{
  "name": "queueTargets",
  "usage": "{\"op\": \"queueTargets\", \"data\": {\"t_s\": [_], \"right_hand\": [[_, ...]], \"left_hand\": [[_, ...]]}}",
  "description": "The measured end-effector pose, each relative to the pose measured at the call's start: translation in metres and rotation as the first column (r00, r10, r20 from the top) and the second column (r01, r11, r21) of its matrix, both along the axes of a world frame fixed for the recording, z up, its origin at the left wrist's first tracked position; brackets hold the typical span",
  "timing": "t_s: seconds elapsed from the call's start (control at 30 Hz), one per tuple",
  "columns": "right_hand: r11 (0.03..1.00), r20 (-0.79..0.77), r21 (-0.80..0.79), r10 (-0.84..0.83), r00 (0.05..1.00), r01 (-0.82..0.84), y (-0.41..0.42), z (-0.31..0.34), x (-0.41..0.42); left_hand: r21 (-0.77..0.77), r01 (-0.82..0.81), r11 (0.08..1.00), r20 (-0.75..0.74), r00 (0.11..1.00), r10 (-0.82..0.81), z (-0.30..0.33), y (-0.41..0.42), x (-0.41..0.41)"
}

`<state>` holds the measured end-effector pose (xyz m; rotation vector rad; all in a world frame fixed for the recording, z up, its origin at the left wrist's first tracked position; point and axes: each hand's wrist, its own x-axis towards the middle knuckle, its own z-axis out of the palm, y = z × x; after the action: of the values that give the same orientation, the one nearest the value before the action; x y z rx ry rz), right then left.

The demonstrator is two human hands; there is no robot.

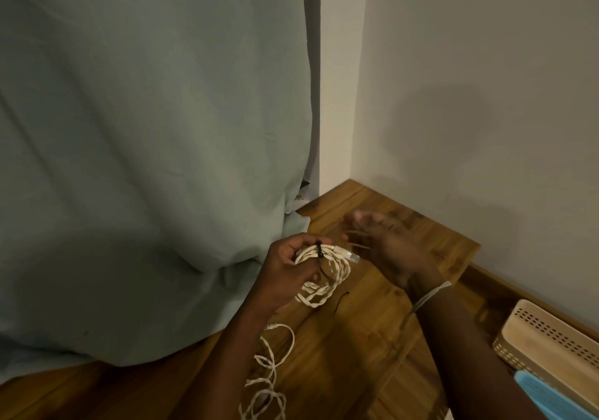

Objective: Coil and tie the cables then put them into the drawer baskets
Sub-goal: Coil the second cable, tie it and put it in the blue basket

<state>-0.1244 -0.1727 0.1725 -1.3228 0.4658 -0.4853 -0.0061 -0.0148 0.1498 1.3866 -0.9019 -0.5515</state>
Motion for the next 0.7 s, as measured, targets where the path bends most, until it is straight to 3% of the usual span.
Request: {"op": "queueTargets", "data": {"t_s": [0.07,0.17,0.33,0.47,0.7], "right_hand": [[0.988,-0.098,0.098,0.125,0.987,-0.116,-0.004,-0.006,0.006],[0.947,-0.192,0.093,0.32,0.928,-0.307,-0.002,-0.02,0.012],[0.879,-0.067,0.155,0.464,0.883,-0.45,-0.003,-0.026,0.014],[0.838,-0.041,0.036,0.546,0.837,-0.544,-0.011,-0.034,0.015],[0.946,-0.051,-0.155,0.28,0.959,-0.284,-0.016,-0.027,0.012]], "left_hand": [[-0.012,0.039,0.999,0.077,0.996,-0.038,0.003,0.002,-0.001],[-0.024,0.061,0.998,0.163,0.985,-0.056,0.006,0.004,-0.001],[-0.026,0.066,0.998,0.139,0.988,-0.061,0.008,0.007,0.001],[-0.035,0.059,0.998,0.086,0.995,-0.056,0.009,0.009,-0.001],[-0.021,0.021,1.0,0.021,1.0,-0.021,0.005,0.01,0.001]]}}
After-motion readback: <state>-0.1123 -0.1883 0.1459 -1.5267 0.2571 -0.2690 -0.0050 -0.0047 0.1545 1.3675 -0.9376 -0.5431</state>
